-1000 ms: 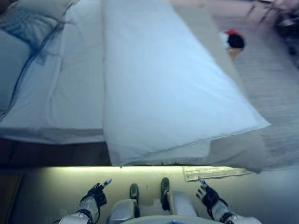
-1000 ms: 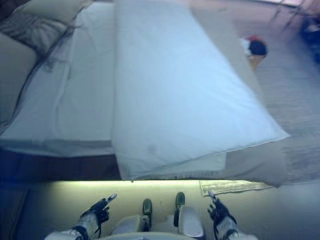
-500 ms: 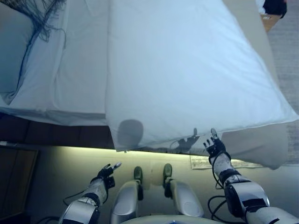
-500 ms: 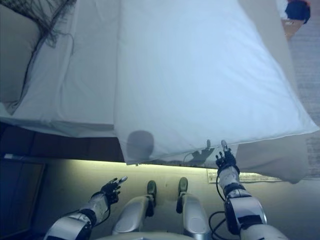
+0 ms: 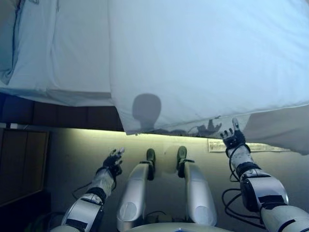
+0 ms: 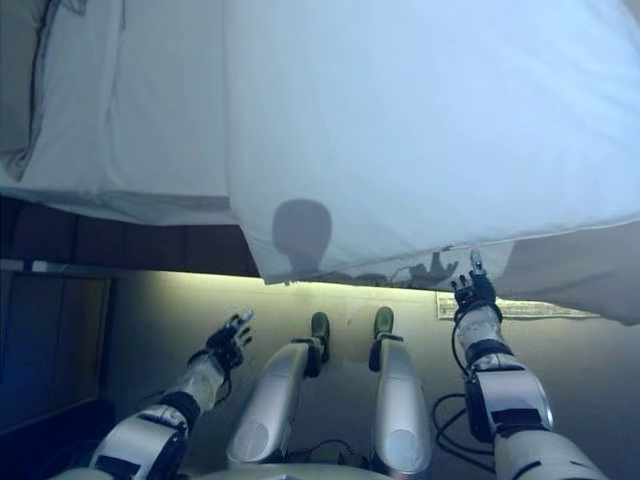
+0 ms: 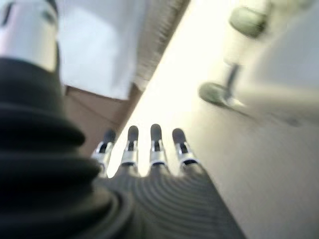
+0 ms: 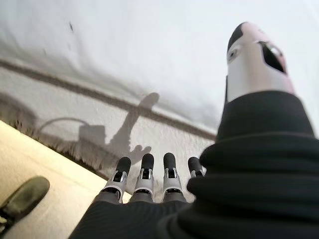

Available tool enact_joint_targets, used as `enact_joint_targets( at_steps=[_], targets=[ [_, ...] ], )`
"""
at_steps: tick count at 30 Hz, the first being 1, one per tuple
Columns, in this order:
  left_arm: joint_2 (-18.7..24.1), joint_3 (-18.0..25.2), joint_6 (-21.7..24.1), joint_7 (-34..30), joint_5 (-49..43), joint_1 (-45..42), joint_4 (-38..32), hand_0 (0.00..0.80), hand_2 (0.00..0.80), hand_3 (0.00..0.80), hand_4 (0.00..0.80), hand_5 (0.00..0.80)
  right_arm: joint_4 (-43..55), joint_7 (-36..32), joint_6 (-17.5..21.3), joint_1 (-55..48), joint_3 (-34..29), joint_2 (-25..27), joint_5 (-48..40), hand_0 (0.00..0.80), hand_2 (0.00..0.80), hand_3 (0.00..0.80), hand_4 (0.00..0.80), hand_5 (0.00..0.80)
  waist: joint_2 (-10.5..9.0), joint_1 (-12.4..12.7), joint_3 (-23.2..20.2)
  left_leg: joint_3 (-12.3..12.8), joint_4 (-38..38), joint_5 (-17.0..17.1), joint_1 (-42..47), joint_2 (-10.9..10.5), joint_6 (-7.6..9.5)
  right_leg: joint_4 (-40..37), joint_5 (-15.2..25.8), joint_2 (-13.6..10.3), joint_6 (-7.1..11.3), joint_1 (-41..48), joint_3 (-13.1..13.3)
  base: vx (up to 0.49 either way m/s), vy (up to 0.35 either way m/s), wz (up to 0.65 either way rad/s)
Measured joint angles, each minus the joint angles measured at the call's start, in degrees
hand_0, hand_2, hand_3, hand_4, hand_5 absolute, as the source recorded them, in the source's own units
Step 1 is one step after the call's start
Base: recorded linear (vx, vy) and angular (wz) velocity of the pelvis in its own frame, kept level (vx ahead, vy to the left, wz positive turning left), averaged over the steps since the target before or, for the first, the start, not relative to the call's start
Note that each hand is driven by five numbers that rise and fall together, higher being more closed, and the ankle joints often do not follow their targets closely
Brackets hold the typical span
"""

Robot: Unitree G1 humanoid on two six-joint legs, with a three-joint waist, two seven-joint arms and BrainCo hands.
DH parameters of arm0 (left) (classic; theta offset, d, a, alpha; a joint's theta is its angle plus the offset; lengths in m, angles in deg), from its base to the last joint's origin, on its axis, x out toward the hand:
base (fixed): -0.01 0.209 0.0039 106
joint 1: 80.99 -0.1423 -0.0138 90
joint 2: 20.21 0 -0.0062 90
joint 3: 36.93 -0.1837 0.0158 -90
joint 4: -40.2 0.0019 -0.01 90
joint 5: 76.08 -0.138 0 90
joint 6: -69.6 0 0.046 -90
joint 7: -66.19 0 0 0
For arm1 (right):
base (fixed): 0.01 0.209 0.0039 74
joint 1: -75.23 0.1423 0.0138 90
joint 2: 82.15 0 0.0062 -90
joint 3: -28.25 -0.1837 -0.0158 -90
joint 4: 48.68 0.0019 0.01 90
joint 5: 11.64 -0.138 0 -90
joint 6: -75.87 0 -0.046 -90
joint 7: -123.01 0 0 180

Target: Make the bed neatly

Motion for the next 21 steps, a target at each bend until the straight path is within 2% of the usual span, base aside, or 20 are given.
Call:
enact_joint_targets(
  at_steps=[3, 12, 21],
  targets=[
    [0.5, 2.3, 0.7, 0.2, 2.4, 0.8, -2.3, 0.0, 0.0, 0.0, 0.0, 0.0, -0.8, -0.1, -0.4, 0.0, -1.1, 0.4, -0.2, 0.0, 0.0, 0.0, 0.0, 0.0, 0.08, -0.1, 0.6, 0.0, 2.3, -0.6, -2.3, 0.3, 0.03, 2.1, -0.3, 0.0, -0.26, -2.3, 0.2, -0.024, -0.041, -0.01],
    [1.6, 4.3, 1.9, 0.9, 7.2, 0.7, -7.4, 0.0, 0.0, 0.0, 0.0, 0.0, -0.9, -1.5, -0.9, 0.9, -1.7, 1.6, -0.2, 0.0, 0.0, 0.0, 0.0, 0.0, 0.5, 0.0, 2.5, 0.0, 6.4, -1.3, -5.9, 0.9, -0.71, 5.8, -1.0, 0.7, -1.08, -6.1, 0.7, -0.004, -0.005, -0.03],
    [1.7, 4.3, 1.9, 2.3, 8.8, 0.2, -9.0, 0.0, 0.0, 0.0, 0.0, 0.0, -0.4, -2.5, -1.4, 8.3, -1.7, 8.9, -0.2, 0.0, 0.0, 0.0, 0.0, 0.0, 1.92, 0.4, 3.3, -0.1, 9.9, -2.1, -10.4, 1.7, -0.8, 8.5, -1.1, 1.0, -1.4, -10.3, 0.8, 0.006, -0.017, -0.02]
  ],
)
